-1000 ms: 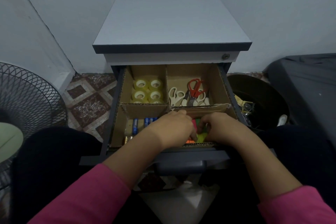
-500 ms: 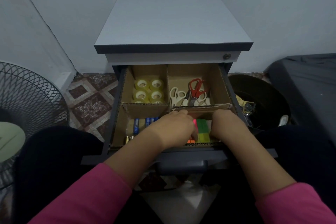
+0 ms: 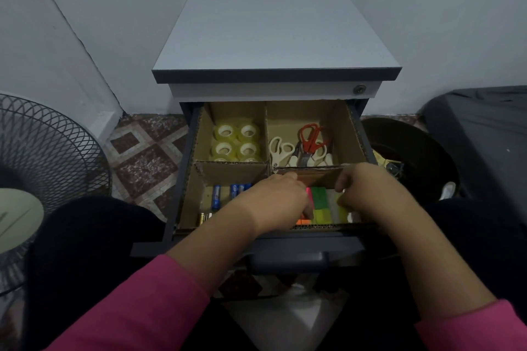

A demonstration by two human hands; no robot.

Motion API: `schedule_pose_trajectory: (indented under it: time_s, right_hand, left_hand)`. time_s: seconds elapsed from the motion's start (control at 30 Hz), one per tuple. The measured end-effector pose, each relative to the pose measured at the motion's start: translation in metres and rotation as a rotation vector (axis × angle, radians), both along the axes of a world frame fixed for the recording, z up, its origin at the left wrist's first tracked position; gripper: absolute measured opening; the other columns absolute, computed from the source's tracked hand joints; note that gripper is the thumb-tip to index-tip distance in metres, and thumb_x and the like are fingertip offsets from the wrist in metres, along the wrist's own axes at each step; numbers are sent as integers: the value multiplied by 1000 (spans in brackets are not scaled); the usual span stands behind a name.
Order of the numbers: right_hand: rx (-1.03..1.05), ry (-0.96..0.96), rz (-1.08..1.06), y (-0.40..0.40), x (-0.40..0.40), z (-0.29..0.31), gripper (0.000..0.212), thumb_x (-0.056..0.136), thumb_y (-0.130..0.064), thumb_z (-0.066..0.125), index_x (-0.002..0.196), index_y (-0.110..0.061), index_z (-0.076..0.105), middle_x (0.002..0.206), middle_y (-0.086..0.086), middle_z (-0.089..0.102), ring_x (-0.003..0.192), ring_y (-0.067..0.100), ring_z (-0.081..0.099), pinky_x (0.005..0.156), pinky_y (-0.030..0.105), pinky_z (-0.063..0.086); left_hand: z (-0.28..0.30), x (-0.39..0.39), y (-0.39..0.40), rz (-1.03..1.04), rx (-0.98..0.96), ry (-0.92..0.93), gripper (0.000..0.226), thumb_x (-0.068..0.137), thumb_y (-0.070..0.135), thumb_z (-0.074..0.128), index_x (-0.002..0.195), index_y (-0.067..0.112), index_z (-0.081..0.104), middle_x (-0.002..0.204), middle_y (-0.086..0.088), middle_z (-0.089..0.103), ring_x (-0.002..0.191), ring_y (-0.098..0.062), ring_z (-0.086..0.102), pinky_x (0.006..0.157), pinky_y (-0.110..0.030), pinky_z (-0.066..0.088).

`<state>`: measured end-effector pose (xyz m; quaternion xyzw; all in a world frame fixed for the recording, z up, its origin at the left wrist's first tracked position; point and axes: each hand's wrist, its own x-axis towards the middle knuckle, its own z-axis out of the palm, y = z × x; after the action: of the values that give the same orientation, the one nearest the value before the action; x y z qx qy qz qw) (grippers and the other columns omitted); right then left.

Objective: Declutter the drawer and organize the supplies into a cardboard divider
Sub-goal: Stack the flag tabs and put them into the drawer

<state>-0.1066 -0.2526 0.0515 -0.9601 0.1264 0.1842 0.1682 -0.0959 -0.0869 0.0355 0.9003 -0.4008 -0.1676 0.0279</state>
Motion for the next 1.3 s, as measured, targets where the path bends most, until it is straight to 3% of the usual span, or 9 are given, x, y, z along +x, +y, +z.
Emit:
schedule_pose_trajectory:
  time_s: [0.1, 0.3, 0.47, 0.57, 0.67, 0.77, 0.93, 1.1, 1.3]
  right_hand:
    - [265, 72, -114, -1, -3, 4, 20, 82, -2, 68, 87, -20, 60, 82, 12, 70, 77, 25, 72, 71, 39, 59]
    - [209, 117, -13, 7, -2, -5, 22, 78, -4, 74, 87, -19, 60, 76, 2, 64, 58, 11, 63, 51, 21, 51]
    - [122, 109, 51, 5, -3, -5, 21, 75, -9, 77, 88, -20, 63, 86, -2, 59, 79, 13, 61, 71, 27, 53]
    - [86, 108, 87, 5, -3, -6, 26, 73, -12, 78, 91, -23, 63, 92, -3, 57, 91, 15, 58, 77, 28, 52]
    - [58, 87, 145, 5, -4, -9, 22, 81, -9, 67, 90, -28, 61, 103, 0, 60, 94, 17, 58, 76, 29, 52]
    - [25, 88, 215, 6, -4, -10, 23, 84, -9, 60, 92, -30, 62, 109, 1, 61, 98, 18, 59, 80, 30, 52]
    - [-3, 120, 247, 6, -3, -10, 25, 84, -9, 61, 99, -28, 66, 111, 0, 61, 101, 18, 59, 84, 32, 52]
    - [7, 136, 250, 5, -2, -11, 26, 84, -8, 60, 101, -27, 65, 109, -1, 62, 98, 17, 60, 79, 29, 51]
    - [28, 135, 257, 3, -1, -14, 23, 83, -10, 63, 96, -28, 63, 104, -2, 61, 96, 16, 60, 77, 28, 51]
  left_hand:
    - [-1, 1, -1, 9, 2, 8, 48, 94, 4, 46, 126, 36, 61, 93, 5, 38, 103, -21, 42, 78, -28, 28]
    - [-1, 0, -2, 12, 12, 3, 49, 93, 2, 45, 128, 34, 59, 100, 2, 47, 99, -18, 40, 79, -27, 29]
    - [-3, 1, -1, 21, 6, 16, 49, 93, 3, 46, 126, 36, 60, 92, 6, 36, 102, -20, 43, 80, -27, 30]
    - [1, 0, -1, 15, -6, 3, 49, 94, 3, 45, 126, 36, 60, 97, 4, 44, 102, -20, 42, 79, -26, 28]
    - [4, -2, 0, 1, -8, -12, 50, 95, 3, 44, 129, 37, 58, 110, 2, 53, 94, -14, 34, 79, -26, 26]
    - [5, -2, -1, 2, 20, 6, 53, 95, 4, 41, 131, 40, 54, 116, -1, 53, 100, -18, 38, 81, -28, 27]
    - [5, 0, -4, -22, 86, -6, 56, 96, 4, 41, 136, 42, 48, 120, -3, 52, 107, -22, 40, 85, -31, 32]
    - [5, 1, -5, -34, 111, 1, 55, 96, 5, 41, 137, 41, 48, 121, -4, 51, 110, -24, 39, 87, -32, 31]
    - [6, 4, -7, -50, 145, 15, 53, 98, 9, 40, 139, 43, 43, 123, -4, 50, 109, -23, 39, 88, -33, 31]
